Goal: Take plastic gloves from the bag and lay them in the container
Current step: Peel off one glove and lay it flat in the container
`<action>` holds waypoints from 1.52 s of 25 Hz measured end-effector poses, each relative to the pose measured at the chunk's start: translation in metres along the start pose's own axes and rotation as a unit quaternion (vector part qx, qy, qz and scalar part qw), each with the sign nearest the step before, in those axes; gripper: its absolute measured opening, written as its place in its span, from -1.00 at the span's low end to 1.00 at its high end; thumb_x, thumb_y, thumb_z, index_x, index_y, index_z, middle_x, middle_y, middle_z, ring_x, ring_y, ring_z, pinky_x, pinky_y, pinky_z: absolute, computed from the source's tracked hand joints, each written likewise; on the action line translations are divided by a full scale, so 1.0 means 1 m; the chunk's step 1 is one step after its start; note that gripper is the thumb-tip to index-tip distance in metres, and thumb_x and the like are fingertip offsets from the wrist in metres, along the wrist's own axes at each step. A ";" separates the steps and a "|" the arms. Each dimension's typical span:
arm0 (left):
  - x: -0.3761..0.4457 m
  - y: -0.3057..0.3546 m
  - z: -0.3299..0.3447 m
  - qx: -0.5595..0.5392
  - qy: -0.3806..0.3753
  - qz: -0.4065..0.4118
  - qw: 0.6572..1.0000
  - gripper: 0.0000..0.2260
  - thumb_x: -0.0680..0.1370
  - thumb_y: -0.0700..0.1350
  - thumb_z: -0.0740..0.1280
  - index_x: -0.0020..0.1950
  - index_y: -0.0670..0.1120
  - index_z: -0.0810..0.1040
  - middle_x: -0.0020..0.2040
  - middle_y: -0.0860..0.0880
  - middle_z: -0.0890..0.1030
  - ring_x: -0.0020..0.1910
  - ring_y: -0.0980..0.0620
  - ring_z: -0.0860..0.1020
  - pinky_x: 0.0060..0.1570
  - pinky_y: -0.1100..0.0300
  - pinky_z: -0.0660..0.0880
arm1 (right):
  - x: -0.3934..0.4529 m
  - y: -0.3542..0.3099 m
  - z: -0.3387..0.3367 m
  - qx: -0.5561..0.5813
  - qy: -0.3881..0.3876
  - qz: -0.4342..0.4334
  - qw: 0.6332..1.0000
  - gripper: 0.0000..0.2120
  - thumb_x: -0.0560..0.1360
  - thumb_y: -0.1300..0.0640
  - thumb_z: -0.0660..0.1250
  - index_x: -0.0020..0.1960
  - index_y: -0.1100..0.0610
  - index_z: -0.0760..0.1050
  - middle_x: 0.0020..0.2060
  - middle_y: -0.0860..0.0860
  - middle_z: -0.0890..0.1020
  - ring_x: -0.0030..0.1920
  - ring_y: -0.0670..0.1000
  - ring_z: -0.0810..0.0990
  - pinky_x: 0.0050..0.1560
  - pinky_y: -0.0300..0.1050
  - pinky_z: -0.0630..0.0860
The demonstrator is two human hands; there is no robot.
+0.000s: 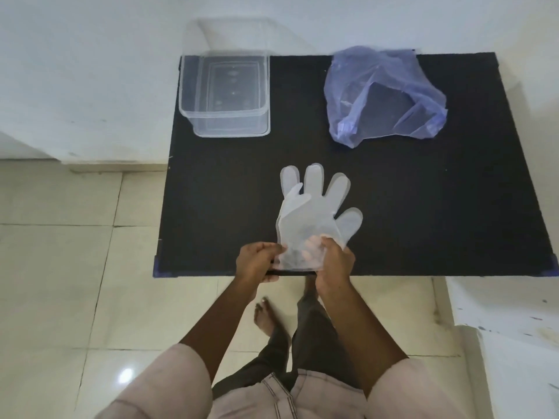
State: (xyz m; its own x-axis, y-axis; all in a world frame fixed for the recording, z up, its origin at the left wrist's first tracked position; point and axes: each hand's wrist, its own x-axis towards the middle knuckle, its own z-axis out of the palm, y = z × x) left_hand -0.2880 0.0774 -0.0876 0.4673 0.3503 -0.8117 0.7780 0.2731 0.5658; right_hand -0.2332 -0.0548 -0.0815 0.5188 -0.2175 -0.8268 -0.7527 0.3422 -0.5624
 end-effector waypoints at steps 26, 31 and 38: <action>0.019 0.013 -0.023 -0.063 -0.131 0.032 0.989 -0.82 0.55 -0.21 0.36 0.14 -0.09 0.61 -0.08 0.00 0.70 -0.15 0.05 0.62 -0.16 0.17 0.63 | -0.002 0.013 0.009 -0.677 -0.128 -0.414 0.595 -0.43 0.43 -0.36 0.21 0.19 0.07 0.46 0.09 0.03 0.64 0.06 0.05 0.58 0.14 0.03 0.53; 0.019 0.014 -0.023 -0.018 -0.110 0.061 0.992 -0.83 0.55 -0.21 0.35 0.13 -0.08 0.61 -0.03 -0.04 0.70 -0.15 0.07 0.65 -0.06 0.11 0.59 | -0.008 0.010 0.010 -0.643 -0.100 -0.415 0.636 -0.67 0.58 -0.09 0.21 0.09 0.14 0.56 0.01 0.08 0.67 0.00 0.05 0.60 0.06 -0.11 0.48; 0.016 0.000 -0.029 0.088 0.028 0.151 0.984 -0.84 0.55 -0.25 0.33 0.12 -0.12 0.57 -0.04 -0.08 0.67 -0.25 0.06 0.62 -0.40 0.38 0.52 | -0.003 0.004 0.011 -0.576 -0.089 -0.377 0.720 -0.77 0.58 0.01 0.24 -0.04 0.17 0.54 -0.08 0.09 0.66 -0.14 -0.02 0.59 0.04 -0.14 0.53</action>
State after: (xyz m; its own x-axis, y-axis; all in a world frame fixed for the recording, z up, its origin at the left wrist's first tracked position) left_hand -0.2924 0.1088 -0.0968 0.6677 0.4426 -0.5985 0.6705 -0.0085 0.7418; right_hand -0.2336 -0.0425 -0.0812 0.9228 0.2106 -0.3227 -0.0135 -0.8193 -0.5732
